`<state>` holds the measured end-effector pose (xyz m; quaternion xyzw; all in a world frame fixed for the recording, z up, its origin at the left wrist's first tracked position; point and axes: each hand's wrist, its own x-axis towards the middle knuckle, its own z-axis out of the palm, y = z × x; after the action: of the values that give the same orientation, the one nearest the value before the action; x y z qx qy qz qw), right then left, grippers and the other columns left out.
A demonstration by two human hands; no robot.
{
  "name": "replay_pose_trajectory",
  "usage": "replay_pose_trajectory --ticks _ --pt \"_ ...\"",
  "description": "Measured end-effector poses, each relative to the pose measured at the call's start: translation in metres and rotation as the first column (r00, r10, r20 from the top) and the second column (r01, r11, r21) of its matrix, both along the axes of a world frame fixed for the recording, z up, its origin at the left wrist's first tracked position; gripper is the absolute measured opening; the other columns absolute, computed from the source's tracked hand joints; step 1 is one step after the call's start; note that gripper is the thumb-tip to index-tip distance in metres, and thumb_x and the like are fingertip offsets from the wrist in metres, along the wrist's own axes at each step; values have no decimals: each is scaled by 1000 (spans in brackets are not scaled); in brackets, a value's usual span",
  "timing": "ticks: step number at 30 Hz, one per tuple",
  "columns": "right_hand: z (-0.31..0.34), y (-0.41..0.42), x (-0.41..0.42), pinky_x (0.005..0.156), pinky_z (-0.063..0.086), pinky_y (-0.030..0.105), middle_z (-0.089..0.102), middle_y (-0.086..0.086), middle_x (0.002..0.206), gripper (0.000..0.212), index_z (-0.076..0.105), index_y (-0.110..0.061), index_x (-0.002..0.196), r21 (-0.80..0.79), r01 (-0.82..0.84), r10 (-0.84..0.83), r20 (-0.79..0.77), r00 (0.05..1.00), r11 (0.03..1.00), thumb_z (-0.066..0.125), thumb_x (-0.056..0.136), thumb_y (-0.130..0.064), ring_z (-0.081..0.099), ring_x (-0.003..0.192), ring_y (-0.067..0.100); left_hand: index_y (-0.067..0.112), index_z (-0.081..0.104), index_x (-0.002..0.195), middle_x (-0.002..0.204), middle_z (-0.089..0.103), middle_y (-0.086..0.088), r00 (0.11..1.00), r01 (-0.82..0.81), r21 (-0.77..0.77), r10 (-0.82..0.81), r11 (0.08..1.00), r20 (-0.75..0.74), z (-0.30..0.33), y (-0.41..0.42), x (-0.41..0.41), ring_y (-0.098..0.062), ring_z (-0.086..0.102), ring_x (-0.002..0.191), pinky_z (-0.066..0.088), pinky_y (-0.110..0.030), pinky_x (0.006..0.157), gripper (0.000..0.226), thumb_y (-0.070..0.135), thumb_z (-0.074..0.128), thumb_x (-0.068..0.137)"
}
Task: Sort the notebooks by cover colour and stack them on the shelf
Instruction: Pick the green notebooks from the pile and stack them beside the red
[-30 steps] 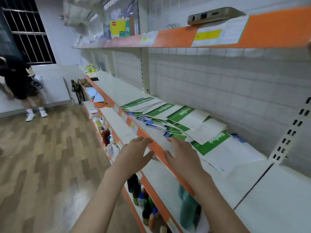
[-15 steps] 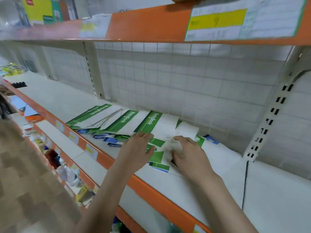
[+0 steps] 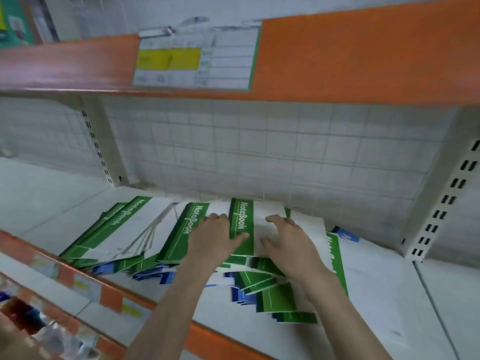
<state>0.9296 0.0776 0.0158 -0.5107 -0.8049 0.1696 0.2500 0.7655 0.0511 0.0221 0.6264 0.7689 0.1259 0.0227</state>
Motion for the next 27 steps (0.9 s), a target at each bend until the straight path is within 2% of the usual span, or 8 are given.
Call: replay_pose_trajectory --ticks 5,9,13,16,20,22,24,27 --pt "-14 0 -19 104 39 36 50 3 134 45 45 -19 136 -13 59 -59 -9 998 998 52 92 -26 51 118 21 14 49 122 117 53 -6 995 81 -6 -80 997 61 -13 19 -7 -23 50 109 47 -39 91 65 63 57 81" --pt "-22 0 -22 115 11 51 44 -6 140 46 41 -25 137 41 121 -125 85 989 992 50 93 -37 41 130 17 12 49 113 107 50 -7 929 81 34 -88 996 360 -15 30 -10 -20 55 92 44 -27 75 61 45 78 70" --pt "-26 0 -15 116 22 43 36 -7 147 53 41 -26 137 51 46 -48 39 998 998 47 91 -52 39 131 15 13 52 104 93 62 2 832 109 101 -146 989 535 -16 38 -12 -9 59 79 40 -15 57 46 26 81 71" --pt "-25 -3 -13 119 9 41 24 -13 153 71 35 -33 140 101 -8 0 77 997 995 36 81 -72 28 138 7 18 43 103 85 58 9 703 68 170 -168 983 691 -14 41 -7 -1 57 75 41 -15 54 37 17 72 80" --pt "-22 -6 -13 118 3 33 20 -18 154 91 24 -35 146 137 -30 22 59 998 990 31 69 -84 21 139 -1 24 42 97 95 63 -4 401 29 156 -154 987 903 -13 43 4 -17 65 84 57 -35 71 31 11 66 83" --pt "-21 -7 -12 119 8 31 22 -18 153 88 21 -34 147 137 -29 22 50 999 990 45 73 -75 23 138 -1 29 42 93 99 64 -9 309 12 169 -164 986 937 -12 42 10 -22 66 87 57 -41 76 31 8 64 84" --pt "-21 -10 -11 117 19 29 26 -15 152 77 23 -31 147 159 -34 28 38 999 987 60 81 -43 30 137 6 32 43 94 102 65 -9 271 21 196 -194 980 943 -12 39 15 -24 66 91 55 -45 82 32 7 62 85" --pt "-20 -11 -10 111 22 23 31 -7 152 82 28 -27 147 207 -10 5 27 1000 978 56 74 -1 38 133 16 37 47 99 102 66 -4 237 47 260 -263 965 935 -9 35 20 -20 67 91 56 -39 78 28 14 59 89"
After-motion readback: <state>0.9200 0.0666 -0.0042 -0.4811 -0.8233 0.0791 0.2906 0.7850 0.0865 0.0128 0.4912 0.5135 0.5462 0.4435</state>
